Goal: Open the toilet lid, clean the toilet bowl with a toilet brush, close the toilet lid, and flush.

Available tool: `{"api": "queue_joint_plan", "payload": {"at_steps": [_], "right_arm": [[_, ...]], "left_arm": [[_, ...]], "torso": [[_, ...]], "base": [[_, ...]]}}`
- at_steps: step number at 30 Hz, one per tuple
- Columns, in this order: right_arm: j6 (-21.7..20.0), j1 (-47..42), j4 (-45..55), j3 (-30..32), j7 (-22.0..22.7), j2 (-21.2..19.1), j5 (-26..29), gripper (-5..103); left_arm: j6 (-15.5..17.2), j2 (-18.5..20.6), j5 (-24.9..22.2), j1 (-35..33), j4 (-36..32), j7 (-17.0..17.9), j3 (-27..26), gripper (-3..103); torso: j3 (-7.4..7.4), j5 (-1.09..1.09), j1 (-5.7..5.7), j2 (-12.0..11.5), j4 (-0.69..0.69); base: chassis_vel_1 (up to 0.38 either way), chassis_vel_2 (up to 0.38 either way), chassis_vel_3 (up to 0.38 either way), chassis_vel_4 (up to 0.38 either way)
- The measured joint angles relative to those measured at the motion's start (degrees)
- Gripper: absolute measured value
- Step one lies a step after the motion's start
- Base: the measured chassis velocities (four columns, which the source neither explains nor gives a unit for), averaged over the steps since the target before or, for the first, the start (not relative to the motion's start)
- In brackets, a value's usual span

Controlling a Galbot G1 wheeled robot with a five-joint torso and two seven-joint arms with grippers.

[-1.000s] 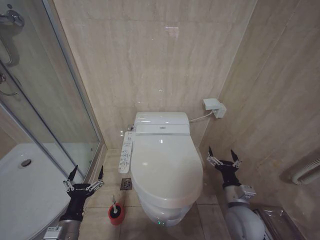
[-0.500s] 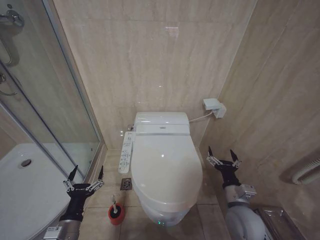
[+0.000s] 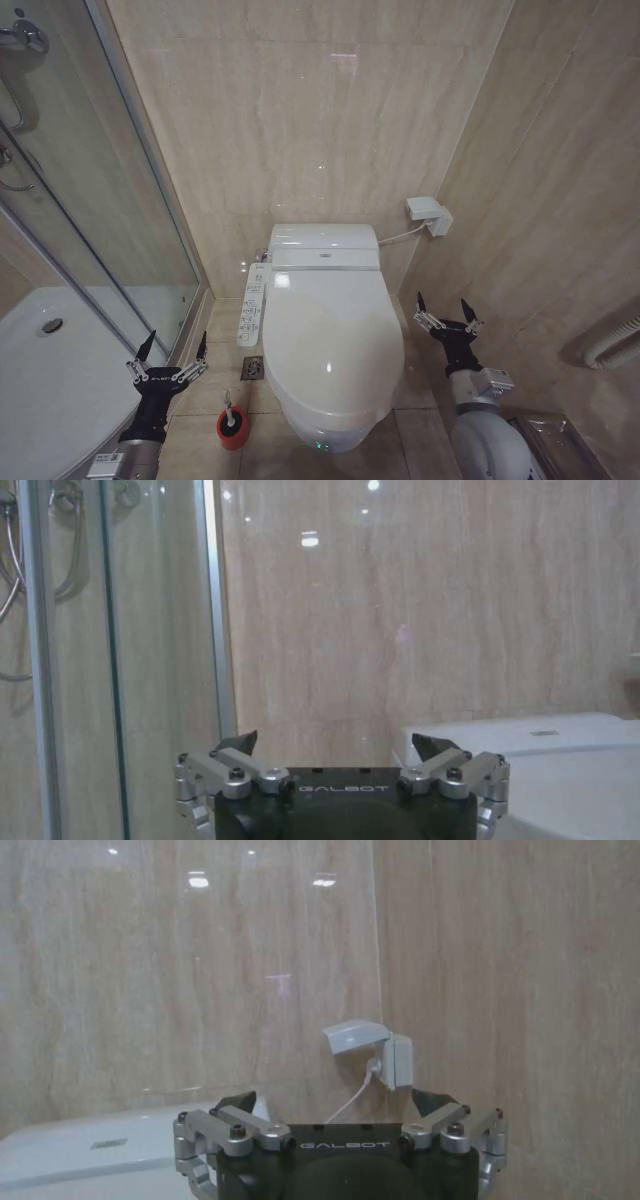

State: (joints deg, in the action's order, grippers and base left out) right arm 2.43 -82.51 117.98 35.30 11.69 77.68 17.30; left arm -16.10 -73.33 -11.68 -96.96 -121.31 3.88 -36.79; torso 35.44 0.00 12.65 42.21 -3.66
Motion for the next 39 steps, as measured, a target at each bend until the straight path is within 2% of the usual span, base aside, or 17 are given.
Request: {"api": "queue_joint_plan", "payload": {"at_steps": [39], "right_arm": [[0.03, 0.01, -0.03, 0.0, 0.01, -0.01, 0.04, 100]], "left_arm": [[0.0, 0.0, 0.0, 0.0, 0.0, 0.0, 0.0, 100]], "torso": [[0.0, 0.0, 0.0, 0.0, 0.0]], "base": [[0.0, 0.0, 0.0, 0.0]]}}
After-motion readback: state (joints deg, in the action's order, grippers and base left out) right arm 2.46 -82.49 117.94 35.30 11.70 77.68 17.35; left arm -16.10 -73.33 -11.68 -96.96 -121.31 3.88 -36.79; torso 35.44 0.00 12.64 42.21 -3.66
